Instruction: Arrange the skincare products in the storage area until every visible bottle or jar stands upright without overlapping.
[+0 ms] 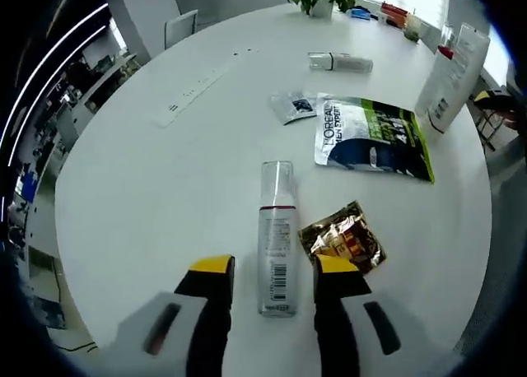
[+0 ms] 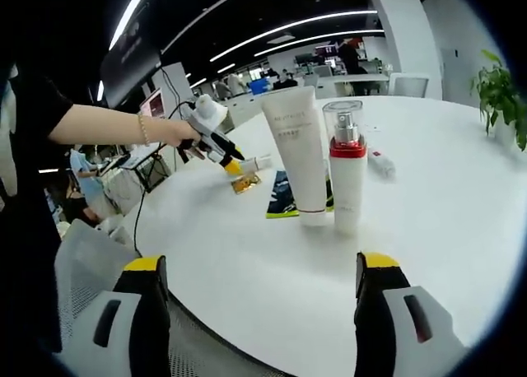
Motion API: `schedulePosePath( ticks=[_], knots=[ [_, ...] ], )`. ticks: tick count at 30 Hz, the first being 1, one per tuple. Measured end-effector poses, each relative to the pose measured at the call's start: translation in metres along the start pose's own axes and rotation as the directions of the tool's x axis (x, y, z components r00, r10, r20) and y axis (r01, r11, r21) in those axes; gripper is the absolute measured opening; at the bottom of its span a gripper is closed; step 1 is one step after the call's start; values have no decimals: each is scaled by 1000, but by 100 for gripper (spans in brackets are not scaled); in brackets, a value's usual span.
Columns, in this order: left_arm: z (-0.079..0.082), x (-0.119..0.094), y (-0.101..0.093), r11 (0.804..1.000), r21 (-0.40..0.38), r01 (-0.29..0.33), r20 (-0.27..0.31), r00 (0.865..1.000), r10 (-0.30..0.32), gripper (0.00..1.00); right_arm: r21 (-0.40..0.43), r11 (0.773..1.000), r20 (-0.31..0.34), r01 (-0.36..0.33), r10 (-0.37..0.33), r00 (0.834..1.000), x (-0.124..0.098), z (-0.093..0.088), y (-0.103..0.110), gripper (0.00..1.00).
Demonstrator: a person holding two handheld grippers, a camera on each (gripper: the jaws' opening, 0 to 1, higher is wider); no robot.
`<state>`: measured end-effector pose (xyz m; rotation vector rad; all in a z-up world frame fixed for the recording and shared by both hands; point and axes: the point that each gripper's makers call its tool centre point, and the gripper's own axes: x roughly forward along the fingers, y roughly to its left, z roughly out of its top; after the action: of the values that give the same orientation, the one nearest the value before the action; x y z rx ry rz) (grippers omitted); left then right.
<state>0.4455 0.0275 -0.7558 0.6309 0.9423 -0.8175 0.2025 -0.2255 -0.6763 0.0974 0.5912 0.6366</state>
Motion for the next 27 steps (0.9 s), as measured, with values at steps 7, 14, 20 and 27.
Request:
schedulePosePath(
  ticks=[7,14,20,27],
  knots=[
    [-3,6,-4,999,29,31,-41,999,-30,35,12,1000,-1,7,-7,1000,1,-1,-2,93],
    [0,8,-10,998,20,56,-59,997,-55,24,1,1000,-3,11,-11,1000,0,-1,-2,93],
    [-3,8,-7,999,-22,42,-71,997,-43,23,1,1000,0,13,-13,1000,0,0,-2,93],
    [10,-4,-3,994,-101,43,-9,999,-44,23,-6,1000,2,13,-13,1000,0,0,-2,93]
  ],
)
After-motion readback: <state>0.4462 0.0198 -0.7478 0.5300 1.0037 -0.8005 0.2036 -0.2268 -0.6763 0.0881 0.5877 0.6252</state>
